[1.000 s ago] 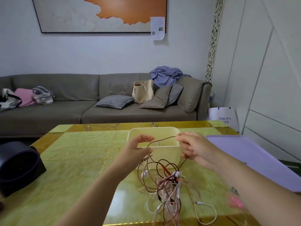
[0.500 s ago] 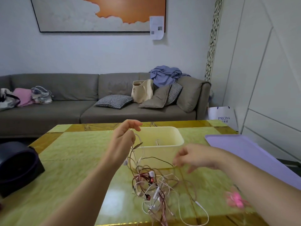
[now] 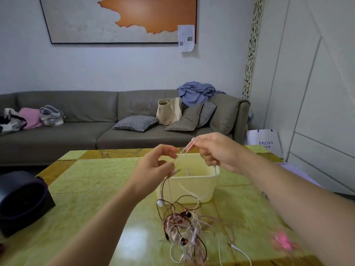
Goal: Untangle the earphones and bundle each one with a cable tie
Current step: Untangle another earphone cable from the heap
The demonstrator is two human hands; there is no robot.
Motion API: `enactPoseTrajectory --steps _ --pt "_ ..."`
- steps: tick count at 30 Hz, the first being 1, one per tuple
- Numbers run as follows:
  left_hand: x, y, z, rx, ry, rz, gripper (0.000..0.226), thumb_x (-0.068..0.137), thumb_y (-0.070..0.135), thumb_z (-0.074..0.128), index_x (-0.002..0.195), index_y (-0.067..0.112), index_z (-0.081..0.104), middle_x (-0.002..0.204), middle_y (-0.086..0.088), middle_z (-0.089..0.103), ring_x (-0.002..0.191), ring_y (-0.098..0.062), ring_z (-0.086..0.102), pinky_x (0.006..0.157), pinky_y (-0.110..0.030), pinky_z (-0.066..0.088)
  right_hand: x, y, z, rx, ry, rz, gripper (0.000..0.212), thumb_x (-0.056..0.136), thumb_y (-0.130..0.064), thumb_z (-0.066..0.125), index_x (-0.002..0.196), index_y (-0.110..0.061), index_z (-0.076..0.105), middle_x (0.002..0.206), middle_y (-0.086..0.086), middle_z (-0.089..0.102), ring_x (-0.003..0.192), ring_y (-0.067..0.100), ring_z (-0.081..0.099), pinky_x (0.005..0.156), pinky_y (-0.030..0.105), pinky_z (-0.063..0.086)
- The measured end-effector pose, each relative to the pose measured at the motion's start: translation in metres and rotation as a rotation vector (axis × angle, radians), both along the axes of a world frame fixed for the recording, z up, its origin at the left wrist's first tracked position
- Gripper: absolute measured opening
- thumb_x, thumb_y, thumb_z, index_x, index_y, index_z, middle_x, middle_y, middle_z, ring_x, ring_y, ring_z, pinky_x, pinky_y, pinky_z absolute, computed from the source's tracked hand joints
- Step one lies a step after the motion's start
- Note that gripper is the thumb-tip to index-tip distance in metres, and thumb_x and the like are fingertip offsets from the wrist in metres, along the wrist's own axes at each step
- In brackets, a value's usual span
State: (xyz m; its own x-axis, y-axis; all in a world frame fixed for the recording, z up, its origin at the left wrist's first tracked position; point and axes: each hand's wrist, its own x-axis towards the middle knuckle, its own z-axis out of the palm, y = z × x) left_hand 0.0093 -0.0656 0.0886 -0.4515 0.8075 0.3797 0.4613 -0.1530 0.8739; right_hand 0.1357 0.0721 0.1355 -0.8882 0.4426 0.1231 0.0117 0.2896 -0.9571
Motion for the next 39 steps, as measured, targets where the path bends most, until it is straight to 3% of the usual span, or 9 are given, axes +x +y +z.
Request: enactPoseTrajectory --steps 5,8,12,18,21,24,28,33,39 --pt "0.001 0.005 0.005 -0.087 0.124 0.043 0.024 0.087 0.007 0.063 0.091 0.030 0.064 0.088 0.009 0.068 0.080 -0.010 0.066 0.078 -0.028 0.055 -0.001 -0.003 0.023 0.172 -0.002 -0.095 0.033 0.099 -0.008 0.037 0.082 -0.009 0.065 0.042 -0.007 0.031 0.037 0.006 0.020 0.039 0.018 0.015" --pt "-0.001 0.004 0.006 -0.038 -0.048 -0.004 0.019 0.086 0.002 0.063 0.092 0.019 0.068 0.080 0.003 0.069 0.076 -0.011 0.066 0.077 -0.027 0.055 0.004 0.003 0.027 0.204 0.002 -0.134 0.033 0.098 -0.007 0.036 0.089 -0.008 0.067 0.045 0.001 0.043 0.035 0.008 0.025 0.035 0.017 0.019" --pt "0.010 0.006 0.004 0.043 -0.337 -0.070 0.016 0.086 -0.006 0.059 0.091 0.007 0.065 0.072 0.000 0.065 0.067 -0.008 0.065 0.068 -0.021 0.055 0.014 0.003 0.012 0.079 -0.244 0.020 0.030 0.091 -0.005 0.036 0.098 -0.006 0.065 0.065 0.007 0.066 0.040 0.011 0.035 0.042 0.021 0.028" --pt "0.019 0.015 0.000 0.095 -0.475 -0.063 0.016 0.084 -0.008 0.060 0.089 0.006 0.064 0.082 -0.010 0.063 0.069 -0.016 0.063 0.068 -0.024 0.057 0.014 -0.017 -0.029 0.286 -0.266 -0.026 0.007 0.083 -0.015 0.071 0.081 -0.015 0.064 0.073 0.002 0.067 0.047 0.001 0.046 0.048 0.016 0.036" --pt "0.024 0.019 0.001 0.095 -0.436 -0.037 0.016 0.084 -0.009 0.060 0.089 0.006 0.065 0.083 -0.012 0.064 0.071 -0.018 0.063 0.071 -0.025 0.058 0.007 -0.018 -0.044 0.338 -0.146 -0.125 0.012 0.081 -0.021 0.073 0.074 -0.012 0.070 0.085 0.019 0.071 0.068 0.007 0.055 0.067 0.026 0.043" --pt "0.022 0.019 0.002 0.129 -0.422 -0.016 0.016 0.083 -0.009 0.060 0.087 0.006 0.064 0.077 -0.008 0.065 0.066 -0.015 0.065 0.066 -0.022 0.056 0.006 -0.017 -0.049 0.341 -0.050 -0.156 0.012 0.082 -0.021 0.072 0.081 -0.009 0.074 0.088 0.016 0.072 0.074 0.013 0.059 0.072 0.028 0.046" --pt "0.019 0.018 -0.001 0.131 -0.404 -0.031 0.015 0.084 -0.005 0.061 0.091 0.008 0.065 0.083 -0.009 0.067 0.074 -0.014 0.066 0.072 -0.022 0.055 0.008 -0.019 -0.047 0.342 0.038 -0.201 0.011 0.084 -0.021 0.070 0.082 -0.012 0.076 0.083 0.007 0.074 0.078 0.019 0.066 0.075 0.027 0.049" --pt "0.024 0.016 -0.009 -0.007 -0.054 -0.005 0.016 0.082 0.004 0.069 0.091 0.016 0.068 0.085 -0.003 0.072 0.075 -0.004 0.066 0.073 -0.016 0.053 0.014 -0.017 -0.044 0.339 0.066 -0.213 0.020 0.087 -0.017 0.066 0.068 -0.020 0.072 0.056 -0.015 0.062 0.056 -0.005 0.051 0.059 0.013 0.038" --pt "0.027 0.019 -0.016 -0.054 0.009 0.042 0.017 0.083 0.008 0.068 0.086 0.024 0.064 0.075 0.011 0.067 0.071 -0.004 0.068 0.064 -0.013 0.048 0.015 -0.016 -0.041 0.419 0.044 -0.229 0.020 0.086 -0.018 0.066 0.067 -0.024 0.071 0.066 -0.012 0.069 0.064 -0.001 0.058 0.064 0.016 0.044"
